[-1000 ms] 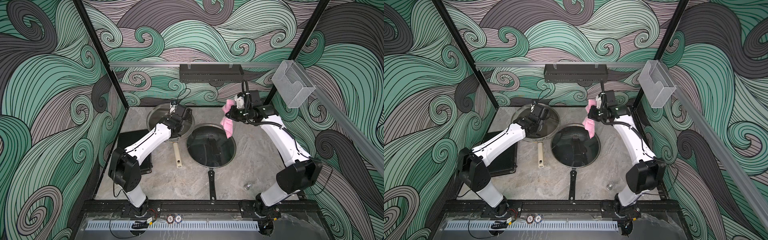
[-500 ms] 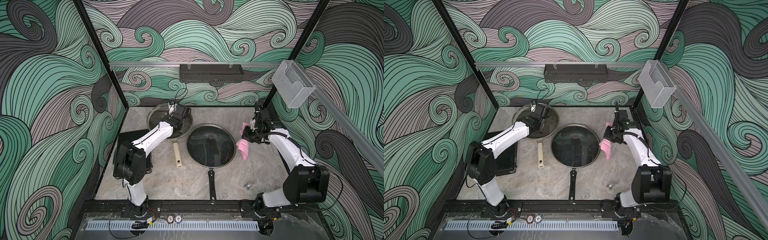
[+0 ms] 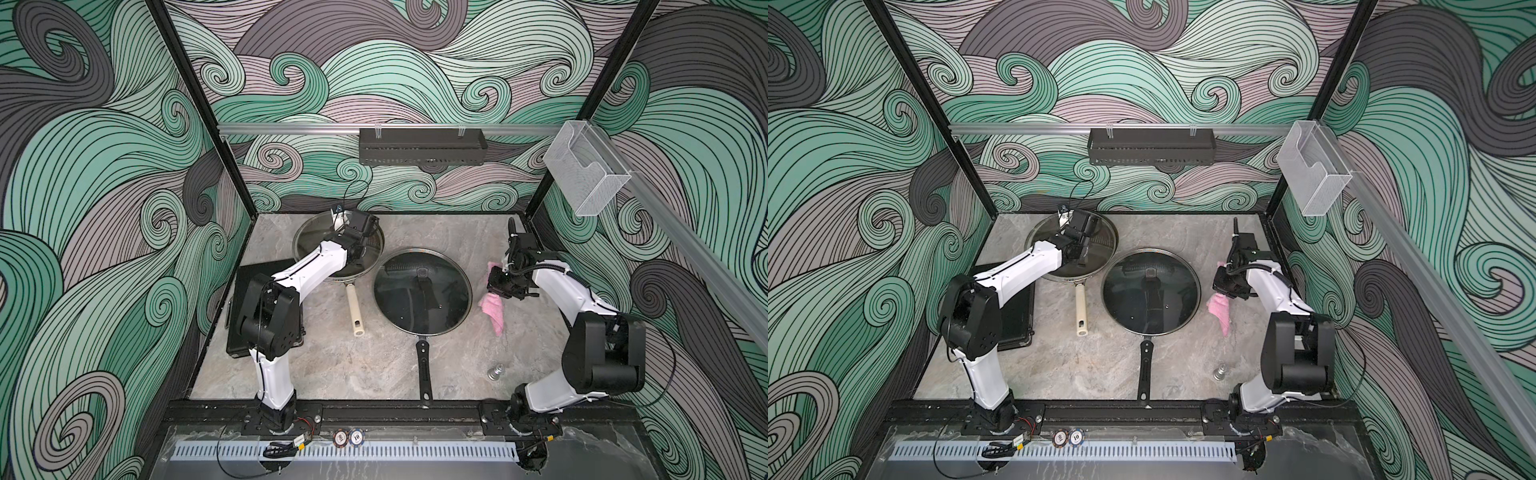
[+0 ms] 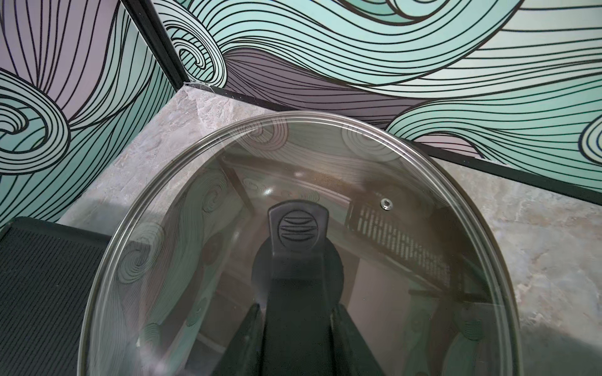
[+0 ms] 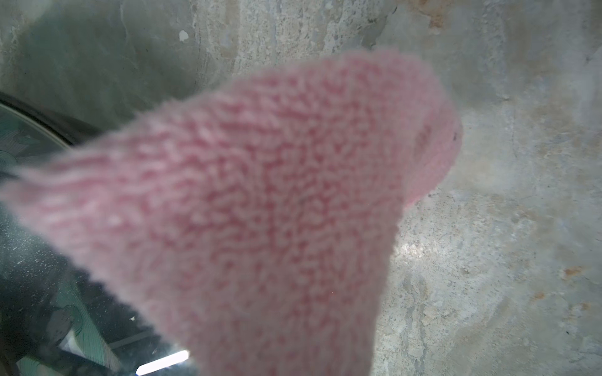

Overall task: Wipe the pot lid with a cloth
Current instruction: Place the pot lid on the cooking pot.

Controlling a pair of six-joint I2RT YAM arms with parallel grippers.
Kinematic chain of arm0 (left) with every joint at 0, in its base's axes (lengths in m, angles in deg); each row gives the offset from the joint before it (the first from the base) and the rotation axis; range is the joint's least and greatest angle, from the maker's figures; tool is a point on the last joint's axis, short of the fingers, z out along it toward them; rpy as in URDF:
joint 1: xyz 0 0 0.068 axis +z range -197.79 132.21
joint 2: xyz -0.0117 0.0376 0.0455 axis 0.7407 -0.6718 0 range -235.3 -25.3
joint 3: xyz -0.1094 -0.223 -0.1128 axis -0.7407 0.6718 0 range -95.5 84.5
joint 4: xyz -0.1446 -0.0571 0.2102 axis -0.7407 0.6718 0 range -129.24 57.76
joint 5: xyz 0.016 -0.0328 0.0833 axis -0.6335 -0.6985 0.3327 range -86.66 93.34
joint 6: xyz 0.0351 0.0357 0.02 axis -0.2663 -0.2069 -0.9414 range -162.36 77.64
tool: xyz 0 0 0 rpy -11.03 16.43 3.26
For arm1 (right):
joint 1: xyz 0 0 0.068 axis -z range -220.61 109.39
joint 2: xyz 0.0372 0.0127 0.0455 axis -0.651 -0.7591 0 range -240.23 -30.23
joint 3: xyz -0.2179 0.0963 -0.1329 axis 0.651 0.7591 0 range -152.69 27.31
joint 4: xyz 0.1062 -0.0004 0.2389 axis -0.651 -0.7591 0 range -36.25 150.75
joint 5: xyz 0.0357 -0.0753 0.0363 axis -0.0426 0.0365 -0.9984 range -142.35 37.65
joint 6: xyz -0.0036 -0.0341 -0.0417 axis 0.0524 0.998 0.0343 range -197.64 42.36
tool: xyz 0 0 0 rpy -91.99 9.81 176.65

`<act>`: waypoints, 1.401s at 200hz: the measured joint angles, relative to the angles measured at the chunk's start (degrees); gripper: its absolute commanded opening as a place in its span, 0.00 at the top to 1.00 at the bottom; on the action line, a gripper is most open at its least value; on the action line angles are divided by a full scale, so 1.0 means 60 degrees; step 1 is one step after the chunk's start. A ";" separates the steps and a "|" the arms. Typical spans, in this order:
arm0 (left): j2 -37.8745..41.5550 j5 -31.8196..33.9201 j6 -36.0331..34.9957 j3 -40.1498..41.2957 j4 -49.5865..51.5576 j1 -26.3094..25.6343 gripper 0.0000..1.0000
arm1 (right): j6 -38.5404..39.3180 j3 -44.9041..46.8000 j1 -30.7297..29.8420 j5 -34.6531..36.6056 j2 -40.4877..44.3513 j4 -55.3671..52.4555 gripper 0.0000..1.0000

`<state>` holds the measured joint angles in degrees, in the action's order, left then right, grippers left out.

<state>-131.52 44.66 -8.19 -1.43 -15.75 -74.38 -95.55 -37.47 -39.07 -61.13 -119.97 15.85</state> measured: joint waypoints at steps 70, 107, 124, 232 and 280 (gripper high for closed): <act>-0.0266 -0.0594 0.0157 -0.0215 -0.0284 0.0317 1.00 | 0.0131 0.0233 0.0000 -0.0149 -0.0532 0.0248 1.00; -0.0754 -0.0790 -0.0055 -0.0994 0.0022 0.0423 1.00 | 0.0124 0.0233 0.0000 -0.0310 -0.0535 0.0372 1.00; -0.1162 -0.0882 -0.0047 -0.1526 0.0135 0.0430 1.00 | 0.0124 0.0233 0.0000 -0.0346 -0.0543 0.0390 1.00; -0.0969 -0.0991 0.0685 -0.1155 0.0255 0.0423 1.00 | 0.0127 0.0193 0.0000 -0.0353 -0.0619 0.0390 1.00; -0.0900 -0.1279 0.0980 -0.1242 0.0495 0.0532 1.00 | 0.0251 0.0193 -0.0018 0.0117 -0.0878 0.0375 1.00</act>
<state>-136.91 36.99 -2.31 -8.88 -12.78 -71.19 -94.04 -36.31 -39.18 -60.43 -125.23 18.10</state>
